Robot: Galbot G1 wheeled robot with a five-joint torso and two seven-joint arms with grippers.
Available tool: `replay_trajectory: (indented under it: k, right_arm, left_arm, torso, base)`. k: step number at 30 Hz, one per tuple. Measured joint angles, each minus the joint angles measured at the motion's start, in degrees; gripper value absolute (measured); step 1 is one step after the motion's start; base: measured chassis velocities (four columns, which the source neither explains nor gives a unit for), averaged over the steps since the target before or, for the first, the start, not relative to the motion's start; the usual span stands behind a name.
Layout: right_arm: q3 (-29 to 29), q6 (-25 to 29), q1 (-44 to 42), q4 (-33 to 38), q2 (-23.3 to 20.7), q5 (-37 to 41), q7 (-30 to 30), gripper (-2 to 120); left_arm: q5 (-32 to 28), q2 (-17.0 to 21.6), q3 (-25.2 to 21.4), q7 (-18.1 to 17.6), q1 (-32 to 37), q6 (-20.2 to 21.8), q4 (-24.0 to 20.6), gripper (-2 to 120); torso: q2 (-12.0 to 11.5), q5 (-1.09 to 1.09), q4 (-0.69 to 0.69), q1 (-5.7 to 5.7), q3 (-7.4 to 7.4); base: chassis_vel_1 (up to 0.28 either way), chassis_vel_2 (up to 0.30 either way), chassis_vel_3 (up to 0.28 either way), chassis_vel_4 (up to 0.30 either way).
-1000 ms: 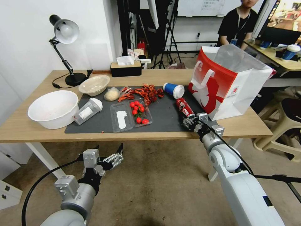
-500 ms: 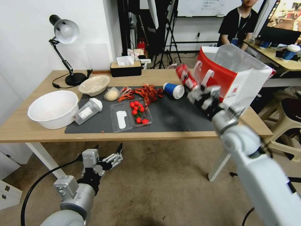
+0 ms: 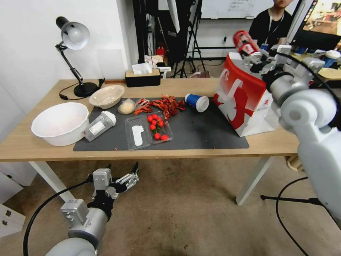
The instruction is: Pick up the trash from the table and place it into the takeout bag.
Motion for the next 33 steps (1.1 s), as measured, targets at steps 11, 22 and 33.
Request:
replay_trajectory:
  k: [11, 22, 33]
  right_arm:
    - [-1.3, -1.5, 2.0, -2.4, 0.3, 2.3, 4.5, 71]
    - [-1.8, 0.2, 1.4, -1.4, 0.2, 1.3, 2.8, 100]
    - [-0.7, 8.5, -5.8, 6.3, -1.9, -0.8, -8.6, 100]
  left_arm:
    - [0.0, 0.2, 0.0, 0.0, -0.2, 0.0, 0.3, 100]
    - [0.0, 0.2, 0.0, 0.0, 0.0, 0.0, 0.0, 100]
    - [-0.1, 0.3, 0.0, 0.0, 0.0, -0.1, -0.2, 100]
  torso:
    - [0.0, -0.01, 0.00, 0.00, -0.01]
    - [0.0, -0.01, 0.00, -0.01, -0.01]
    - [0.0, -0.01, 0.01, -0.01, -0.01]
  base:
    - [0.000, 0.000, 0.000, 0.000]
    - [0.000, 0.000, 0.000, 0.000]
    - [0.000, 0.000, 0.000, 0.000]
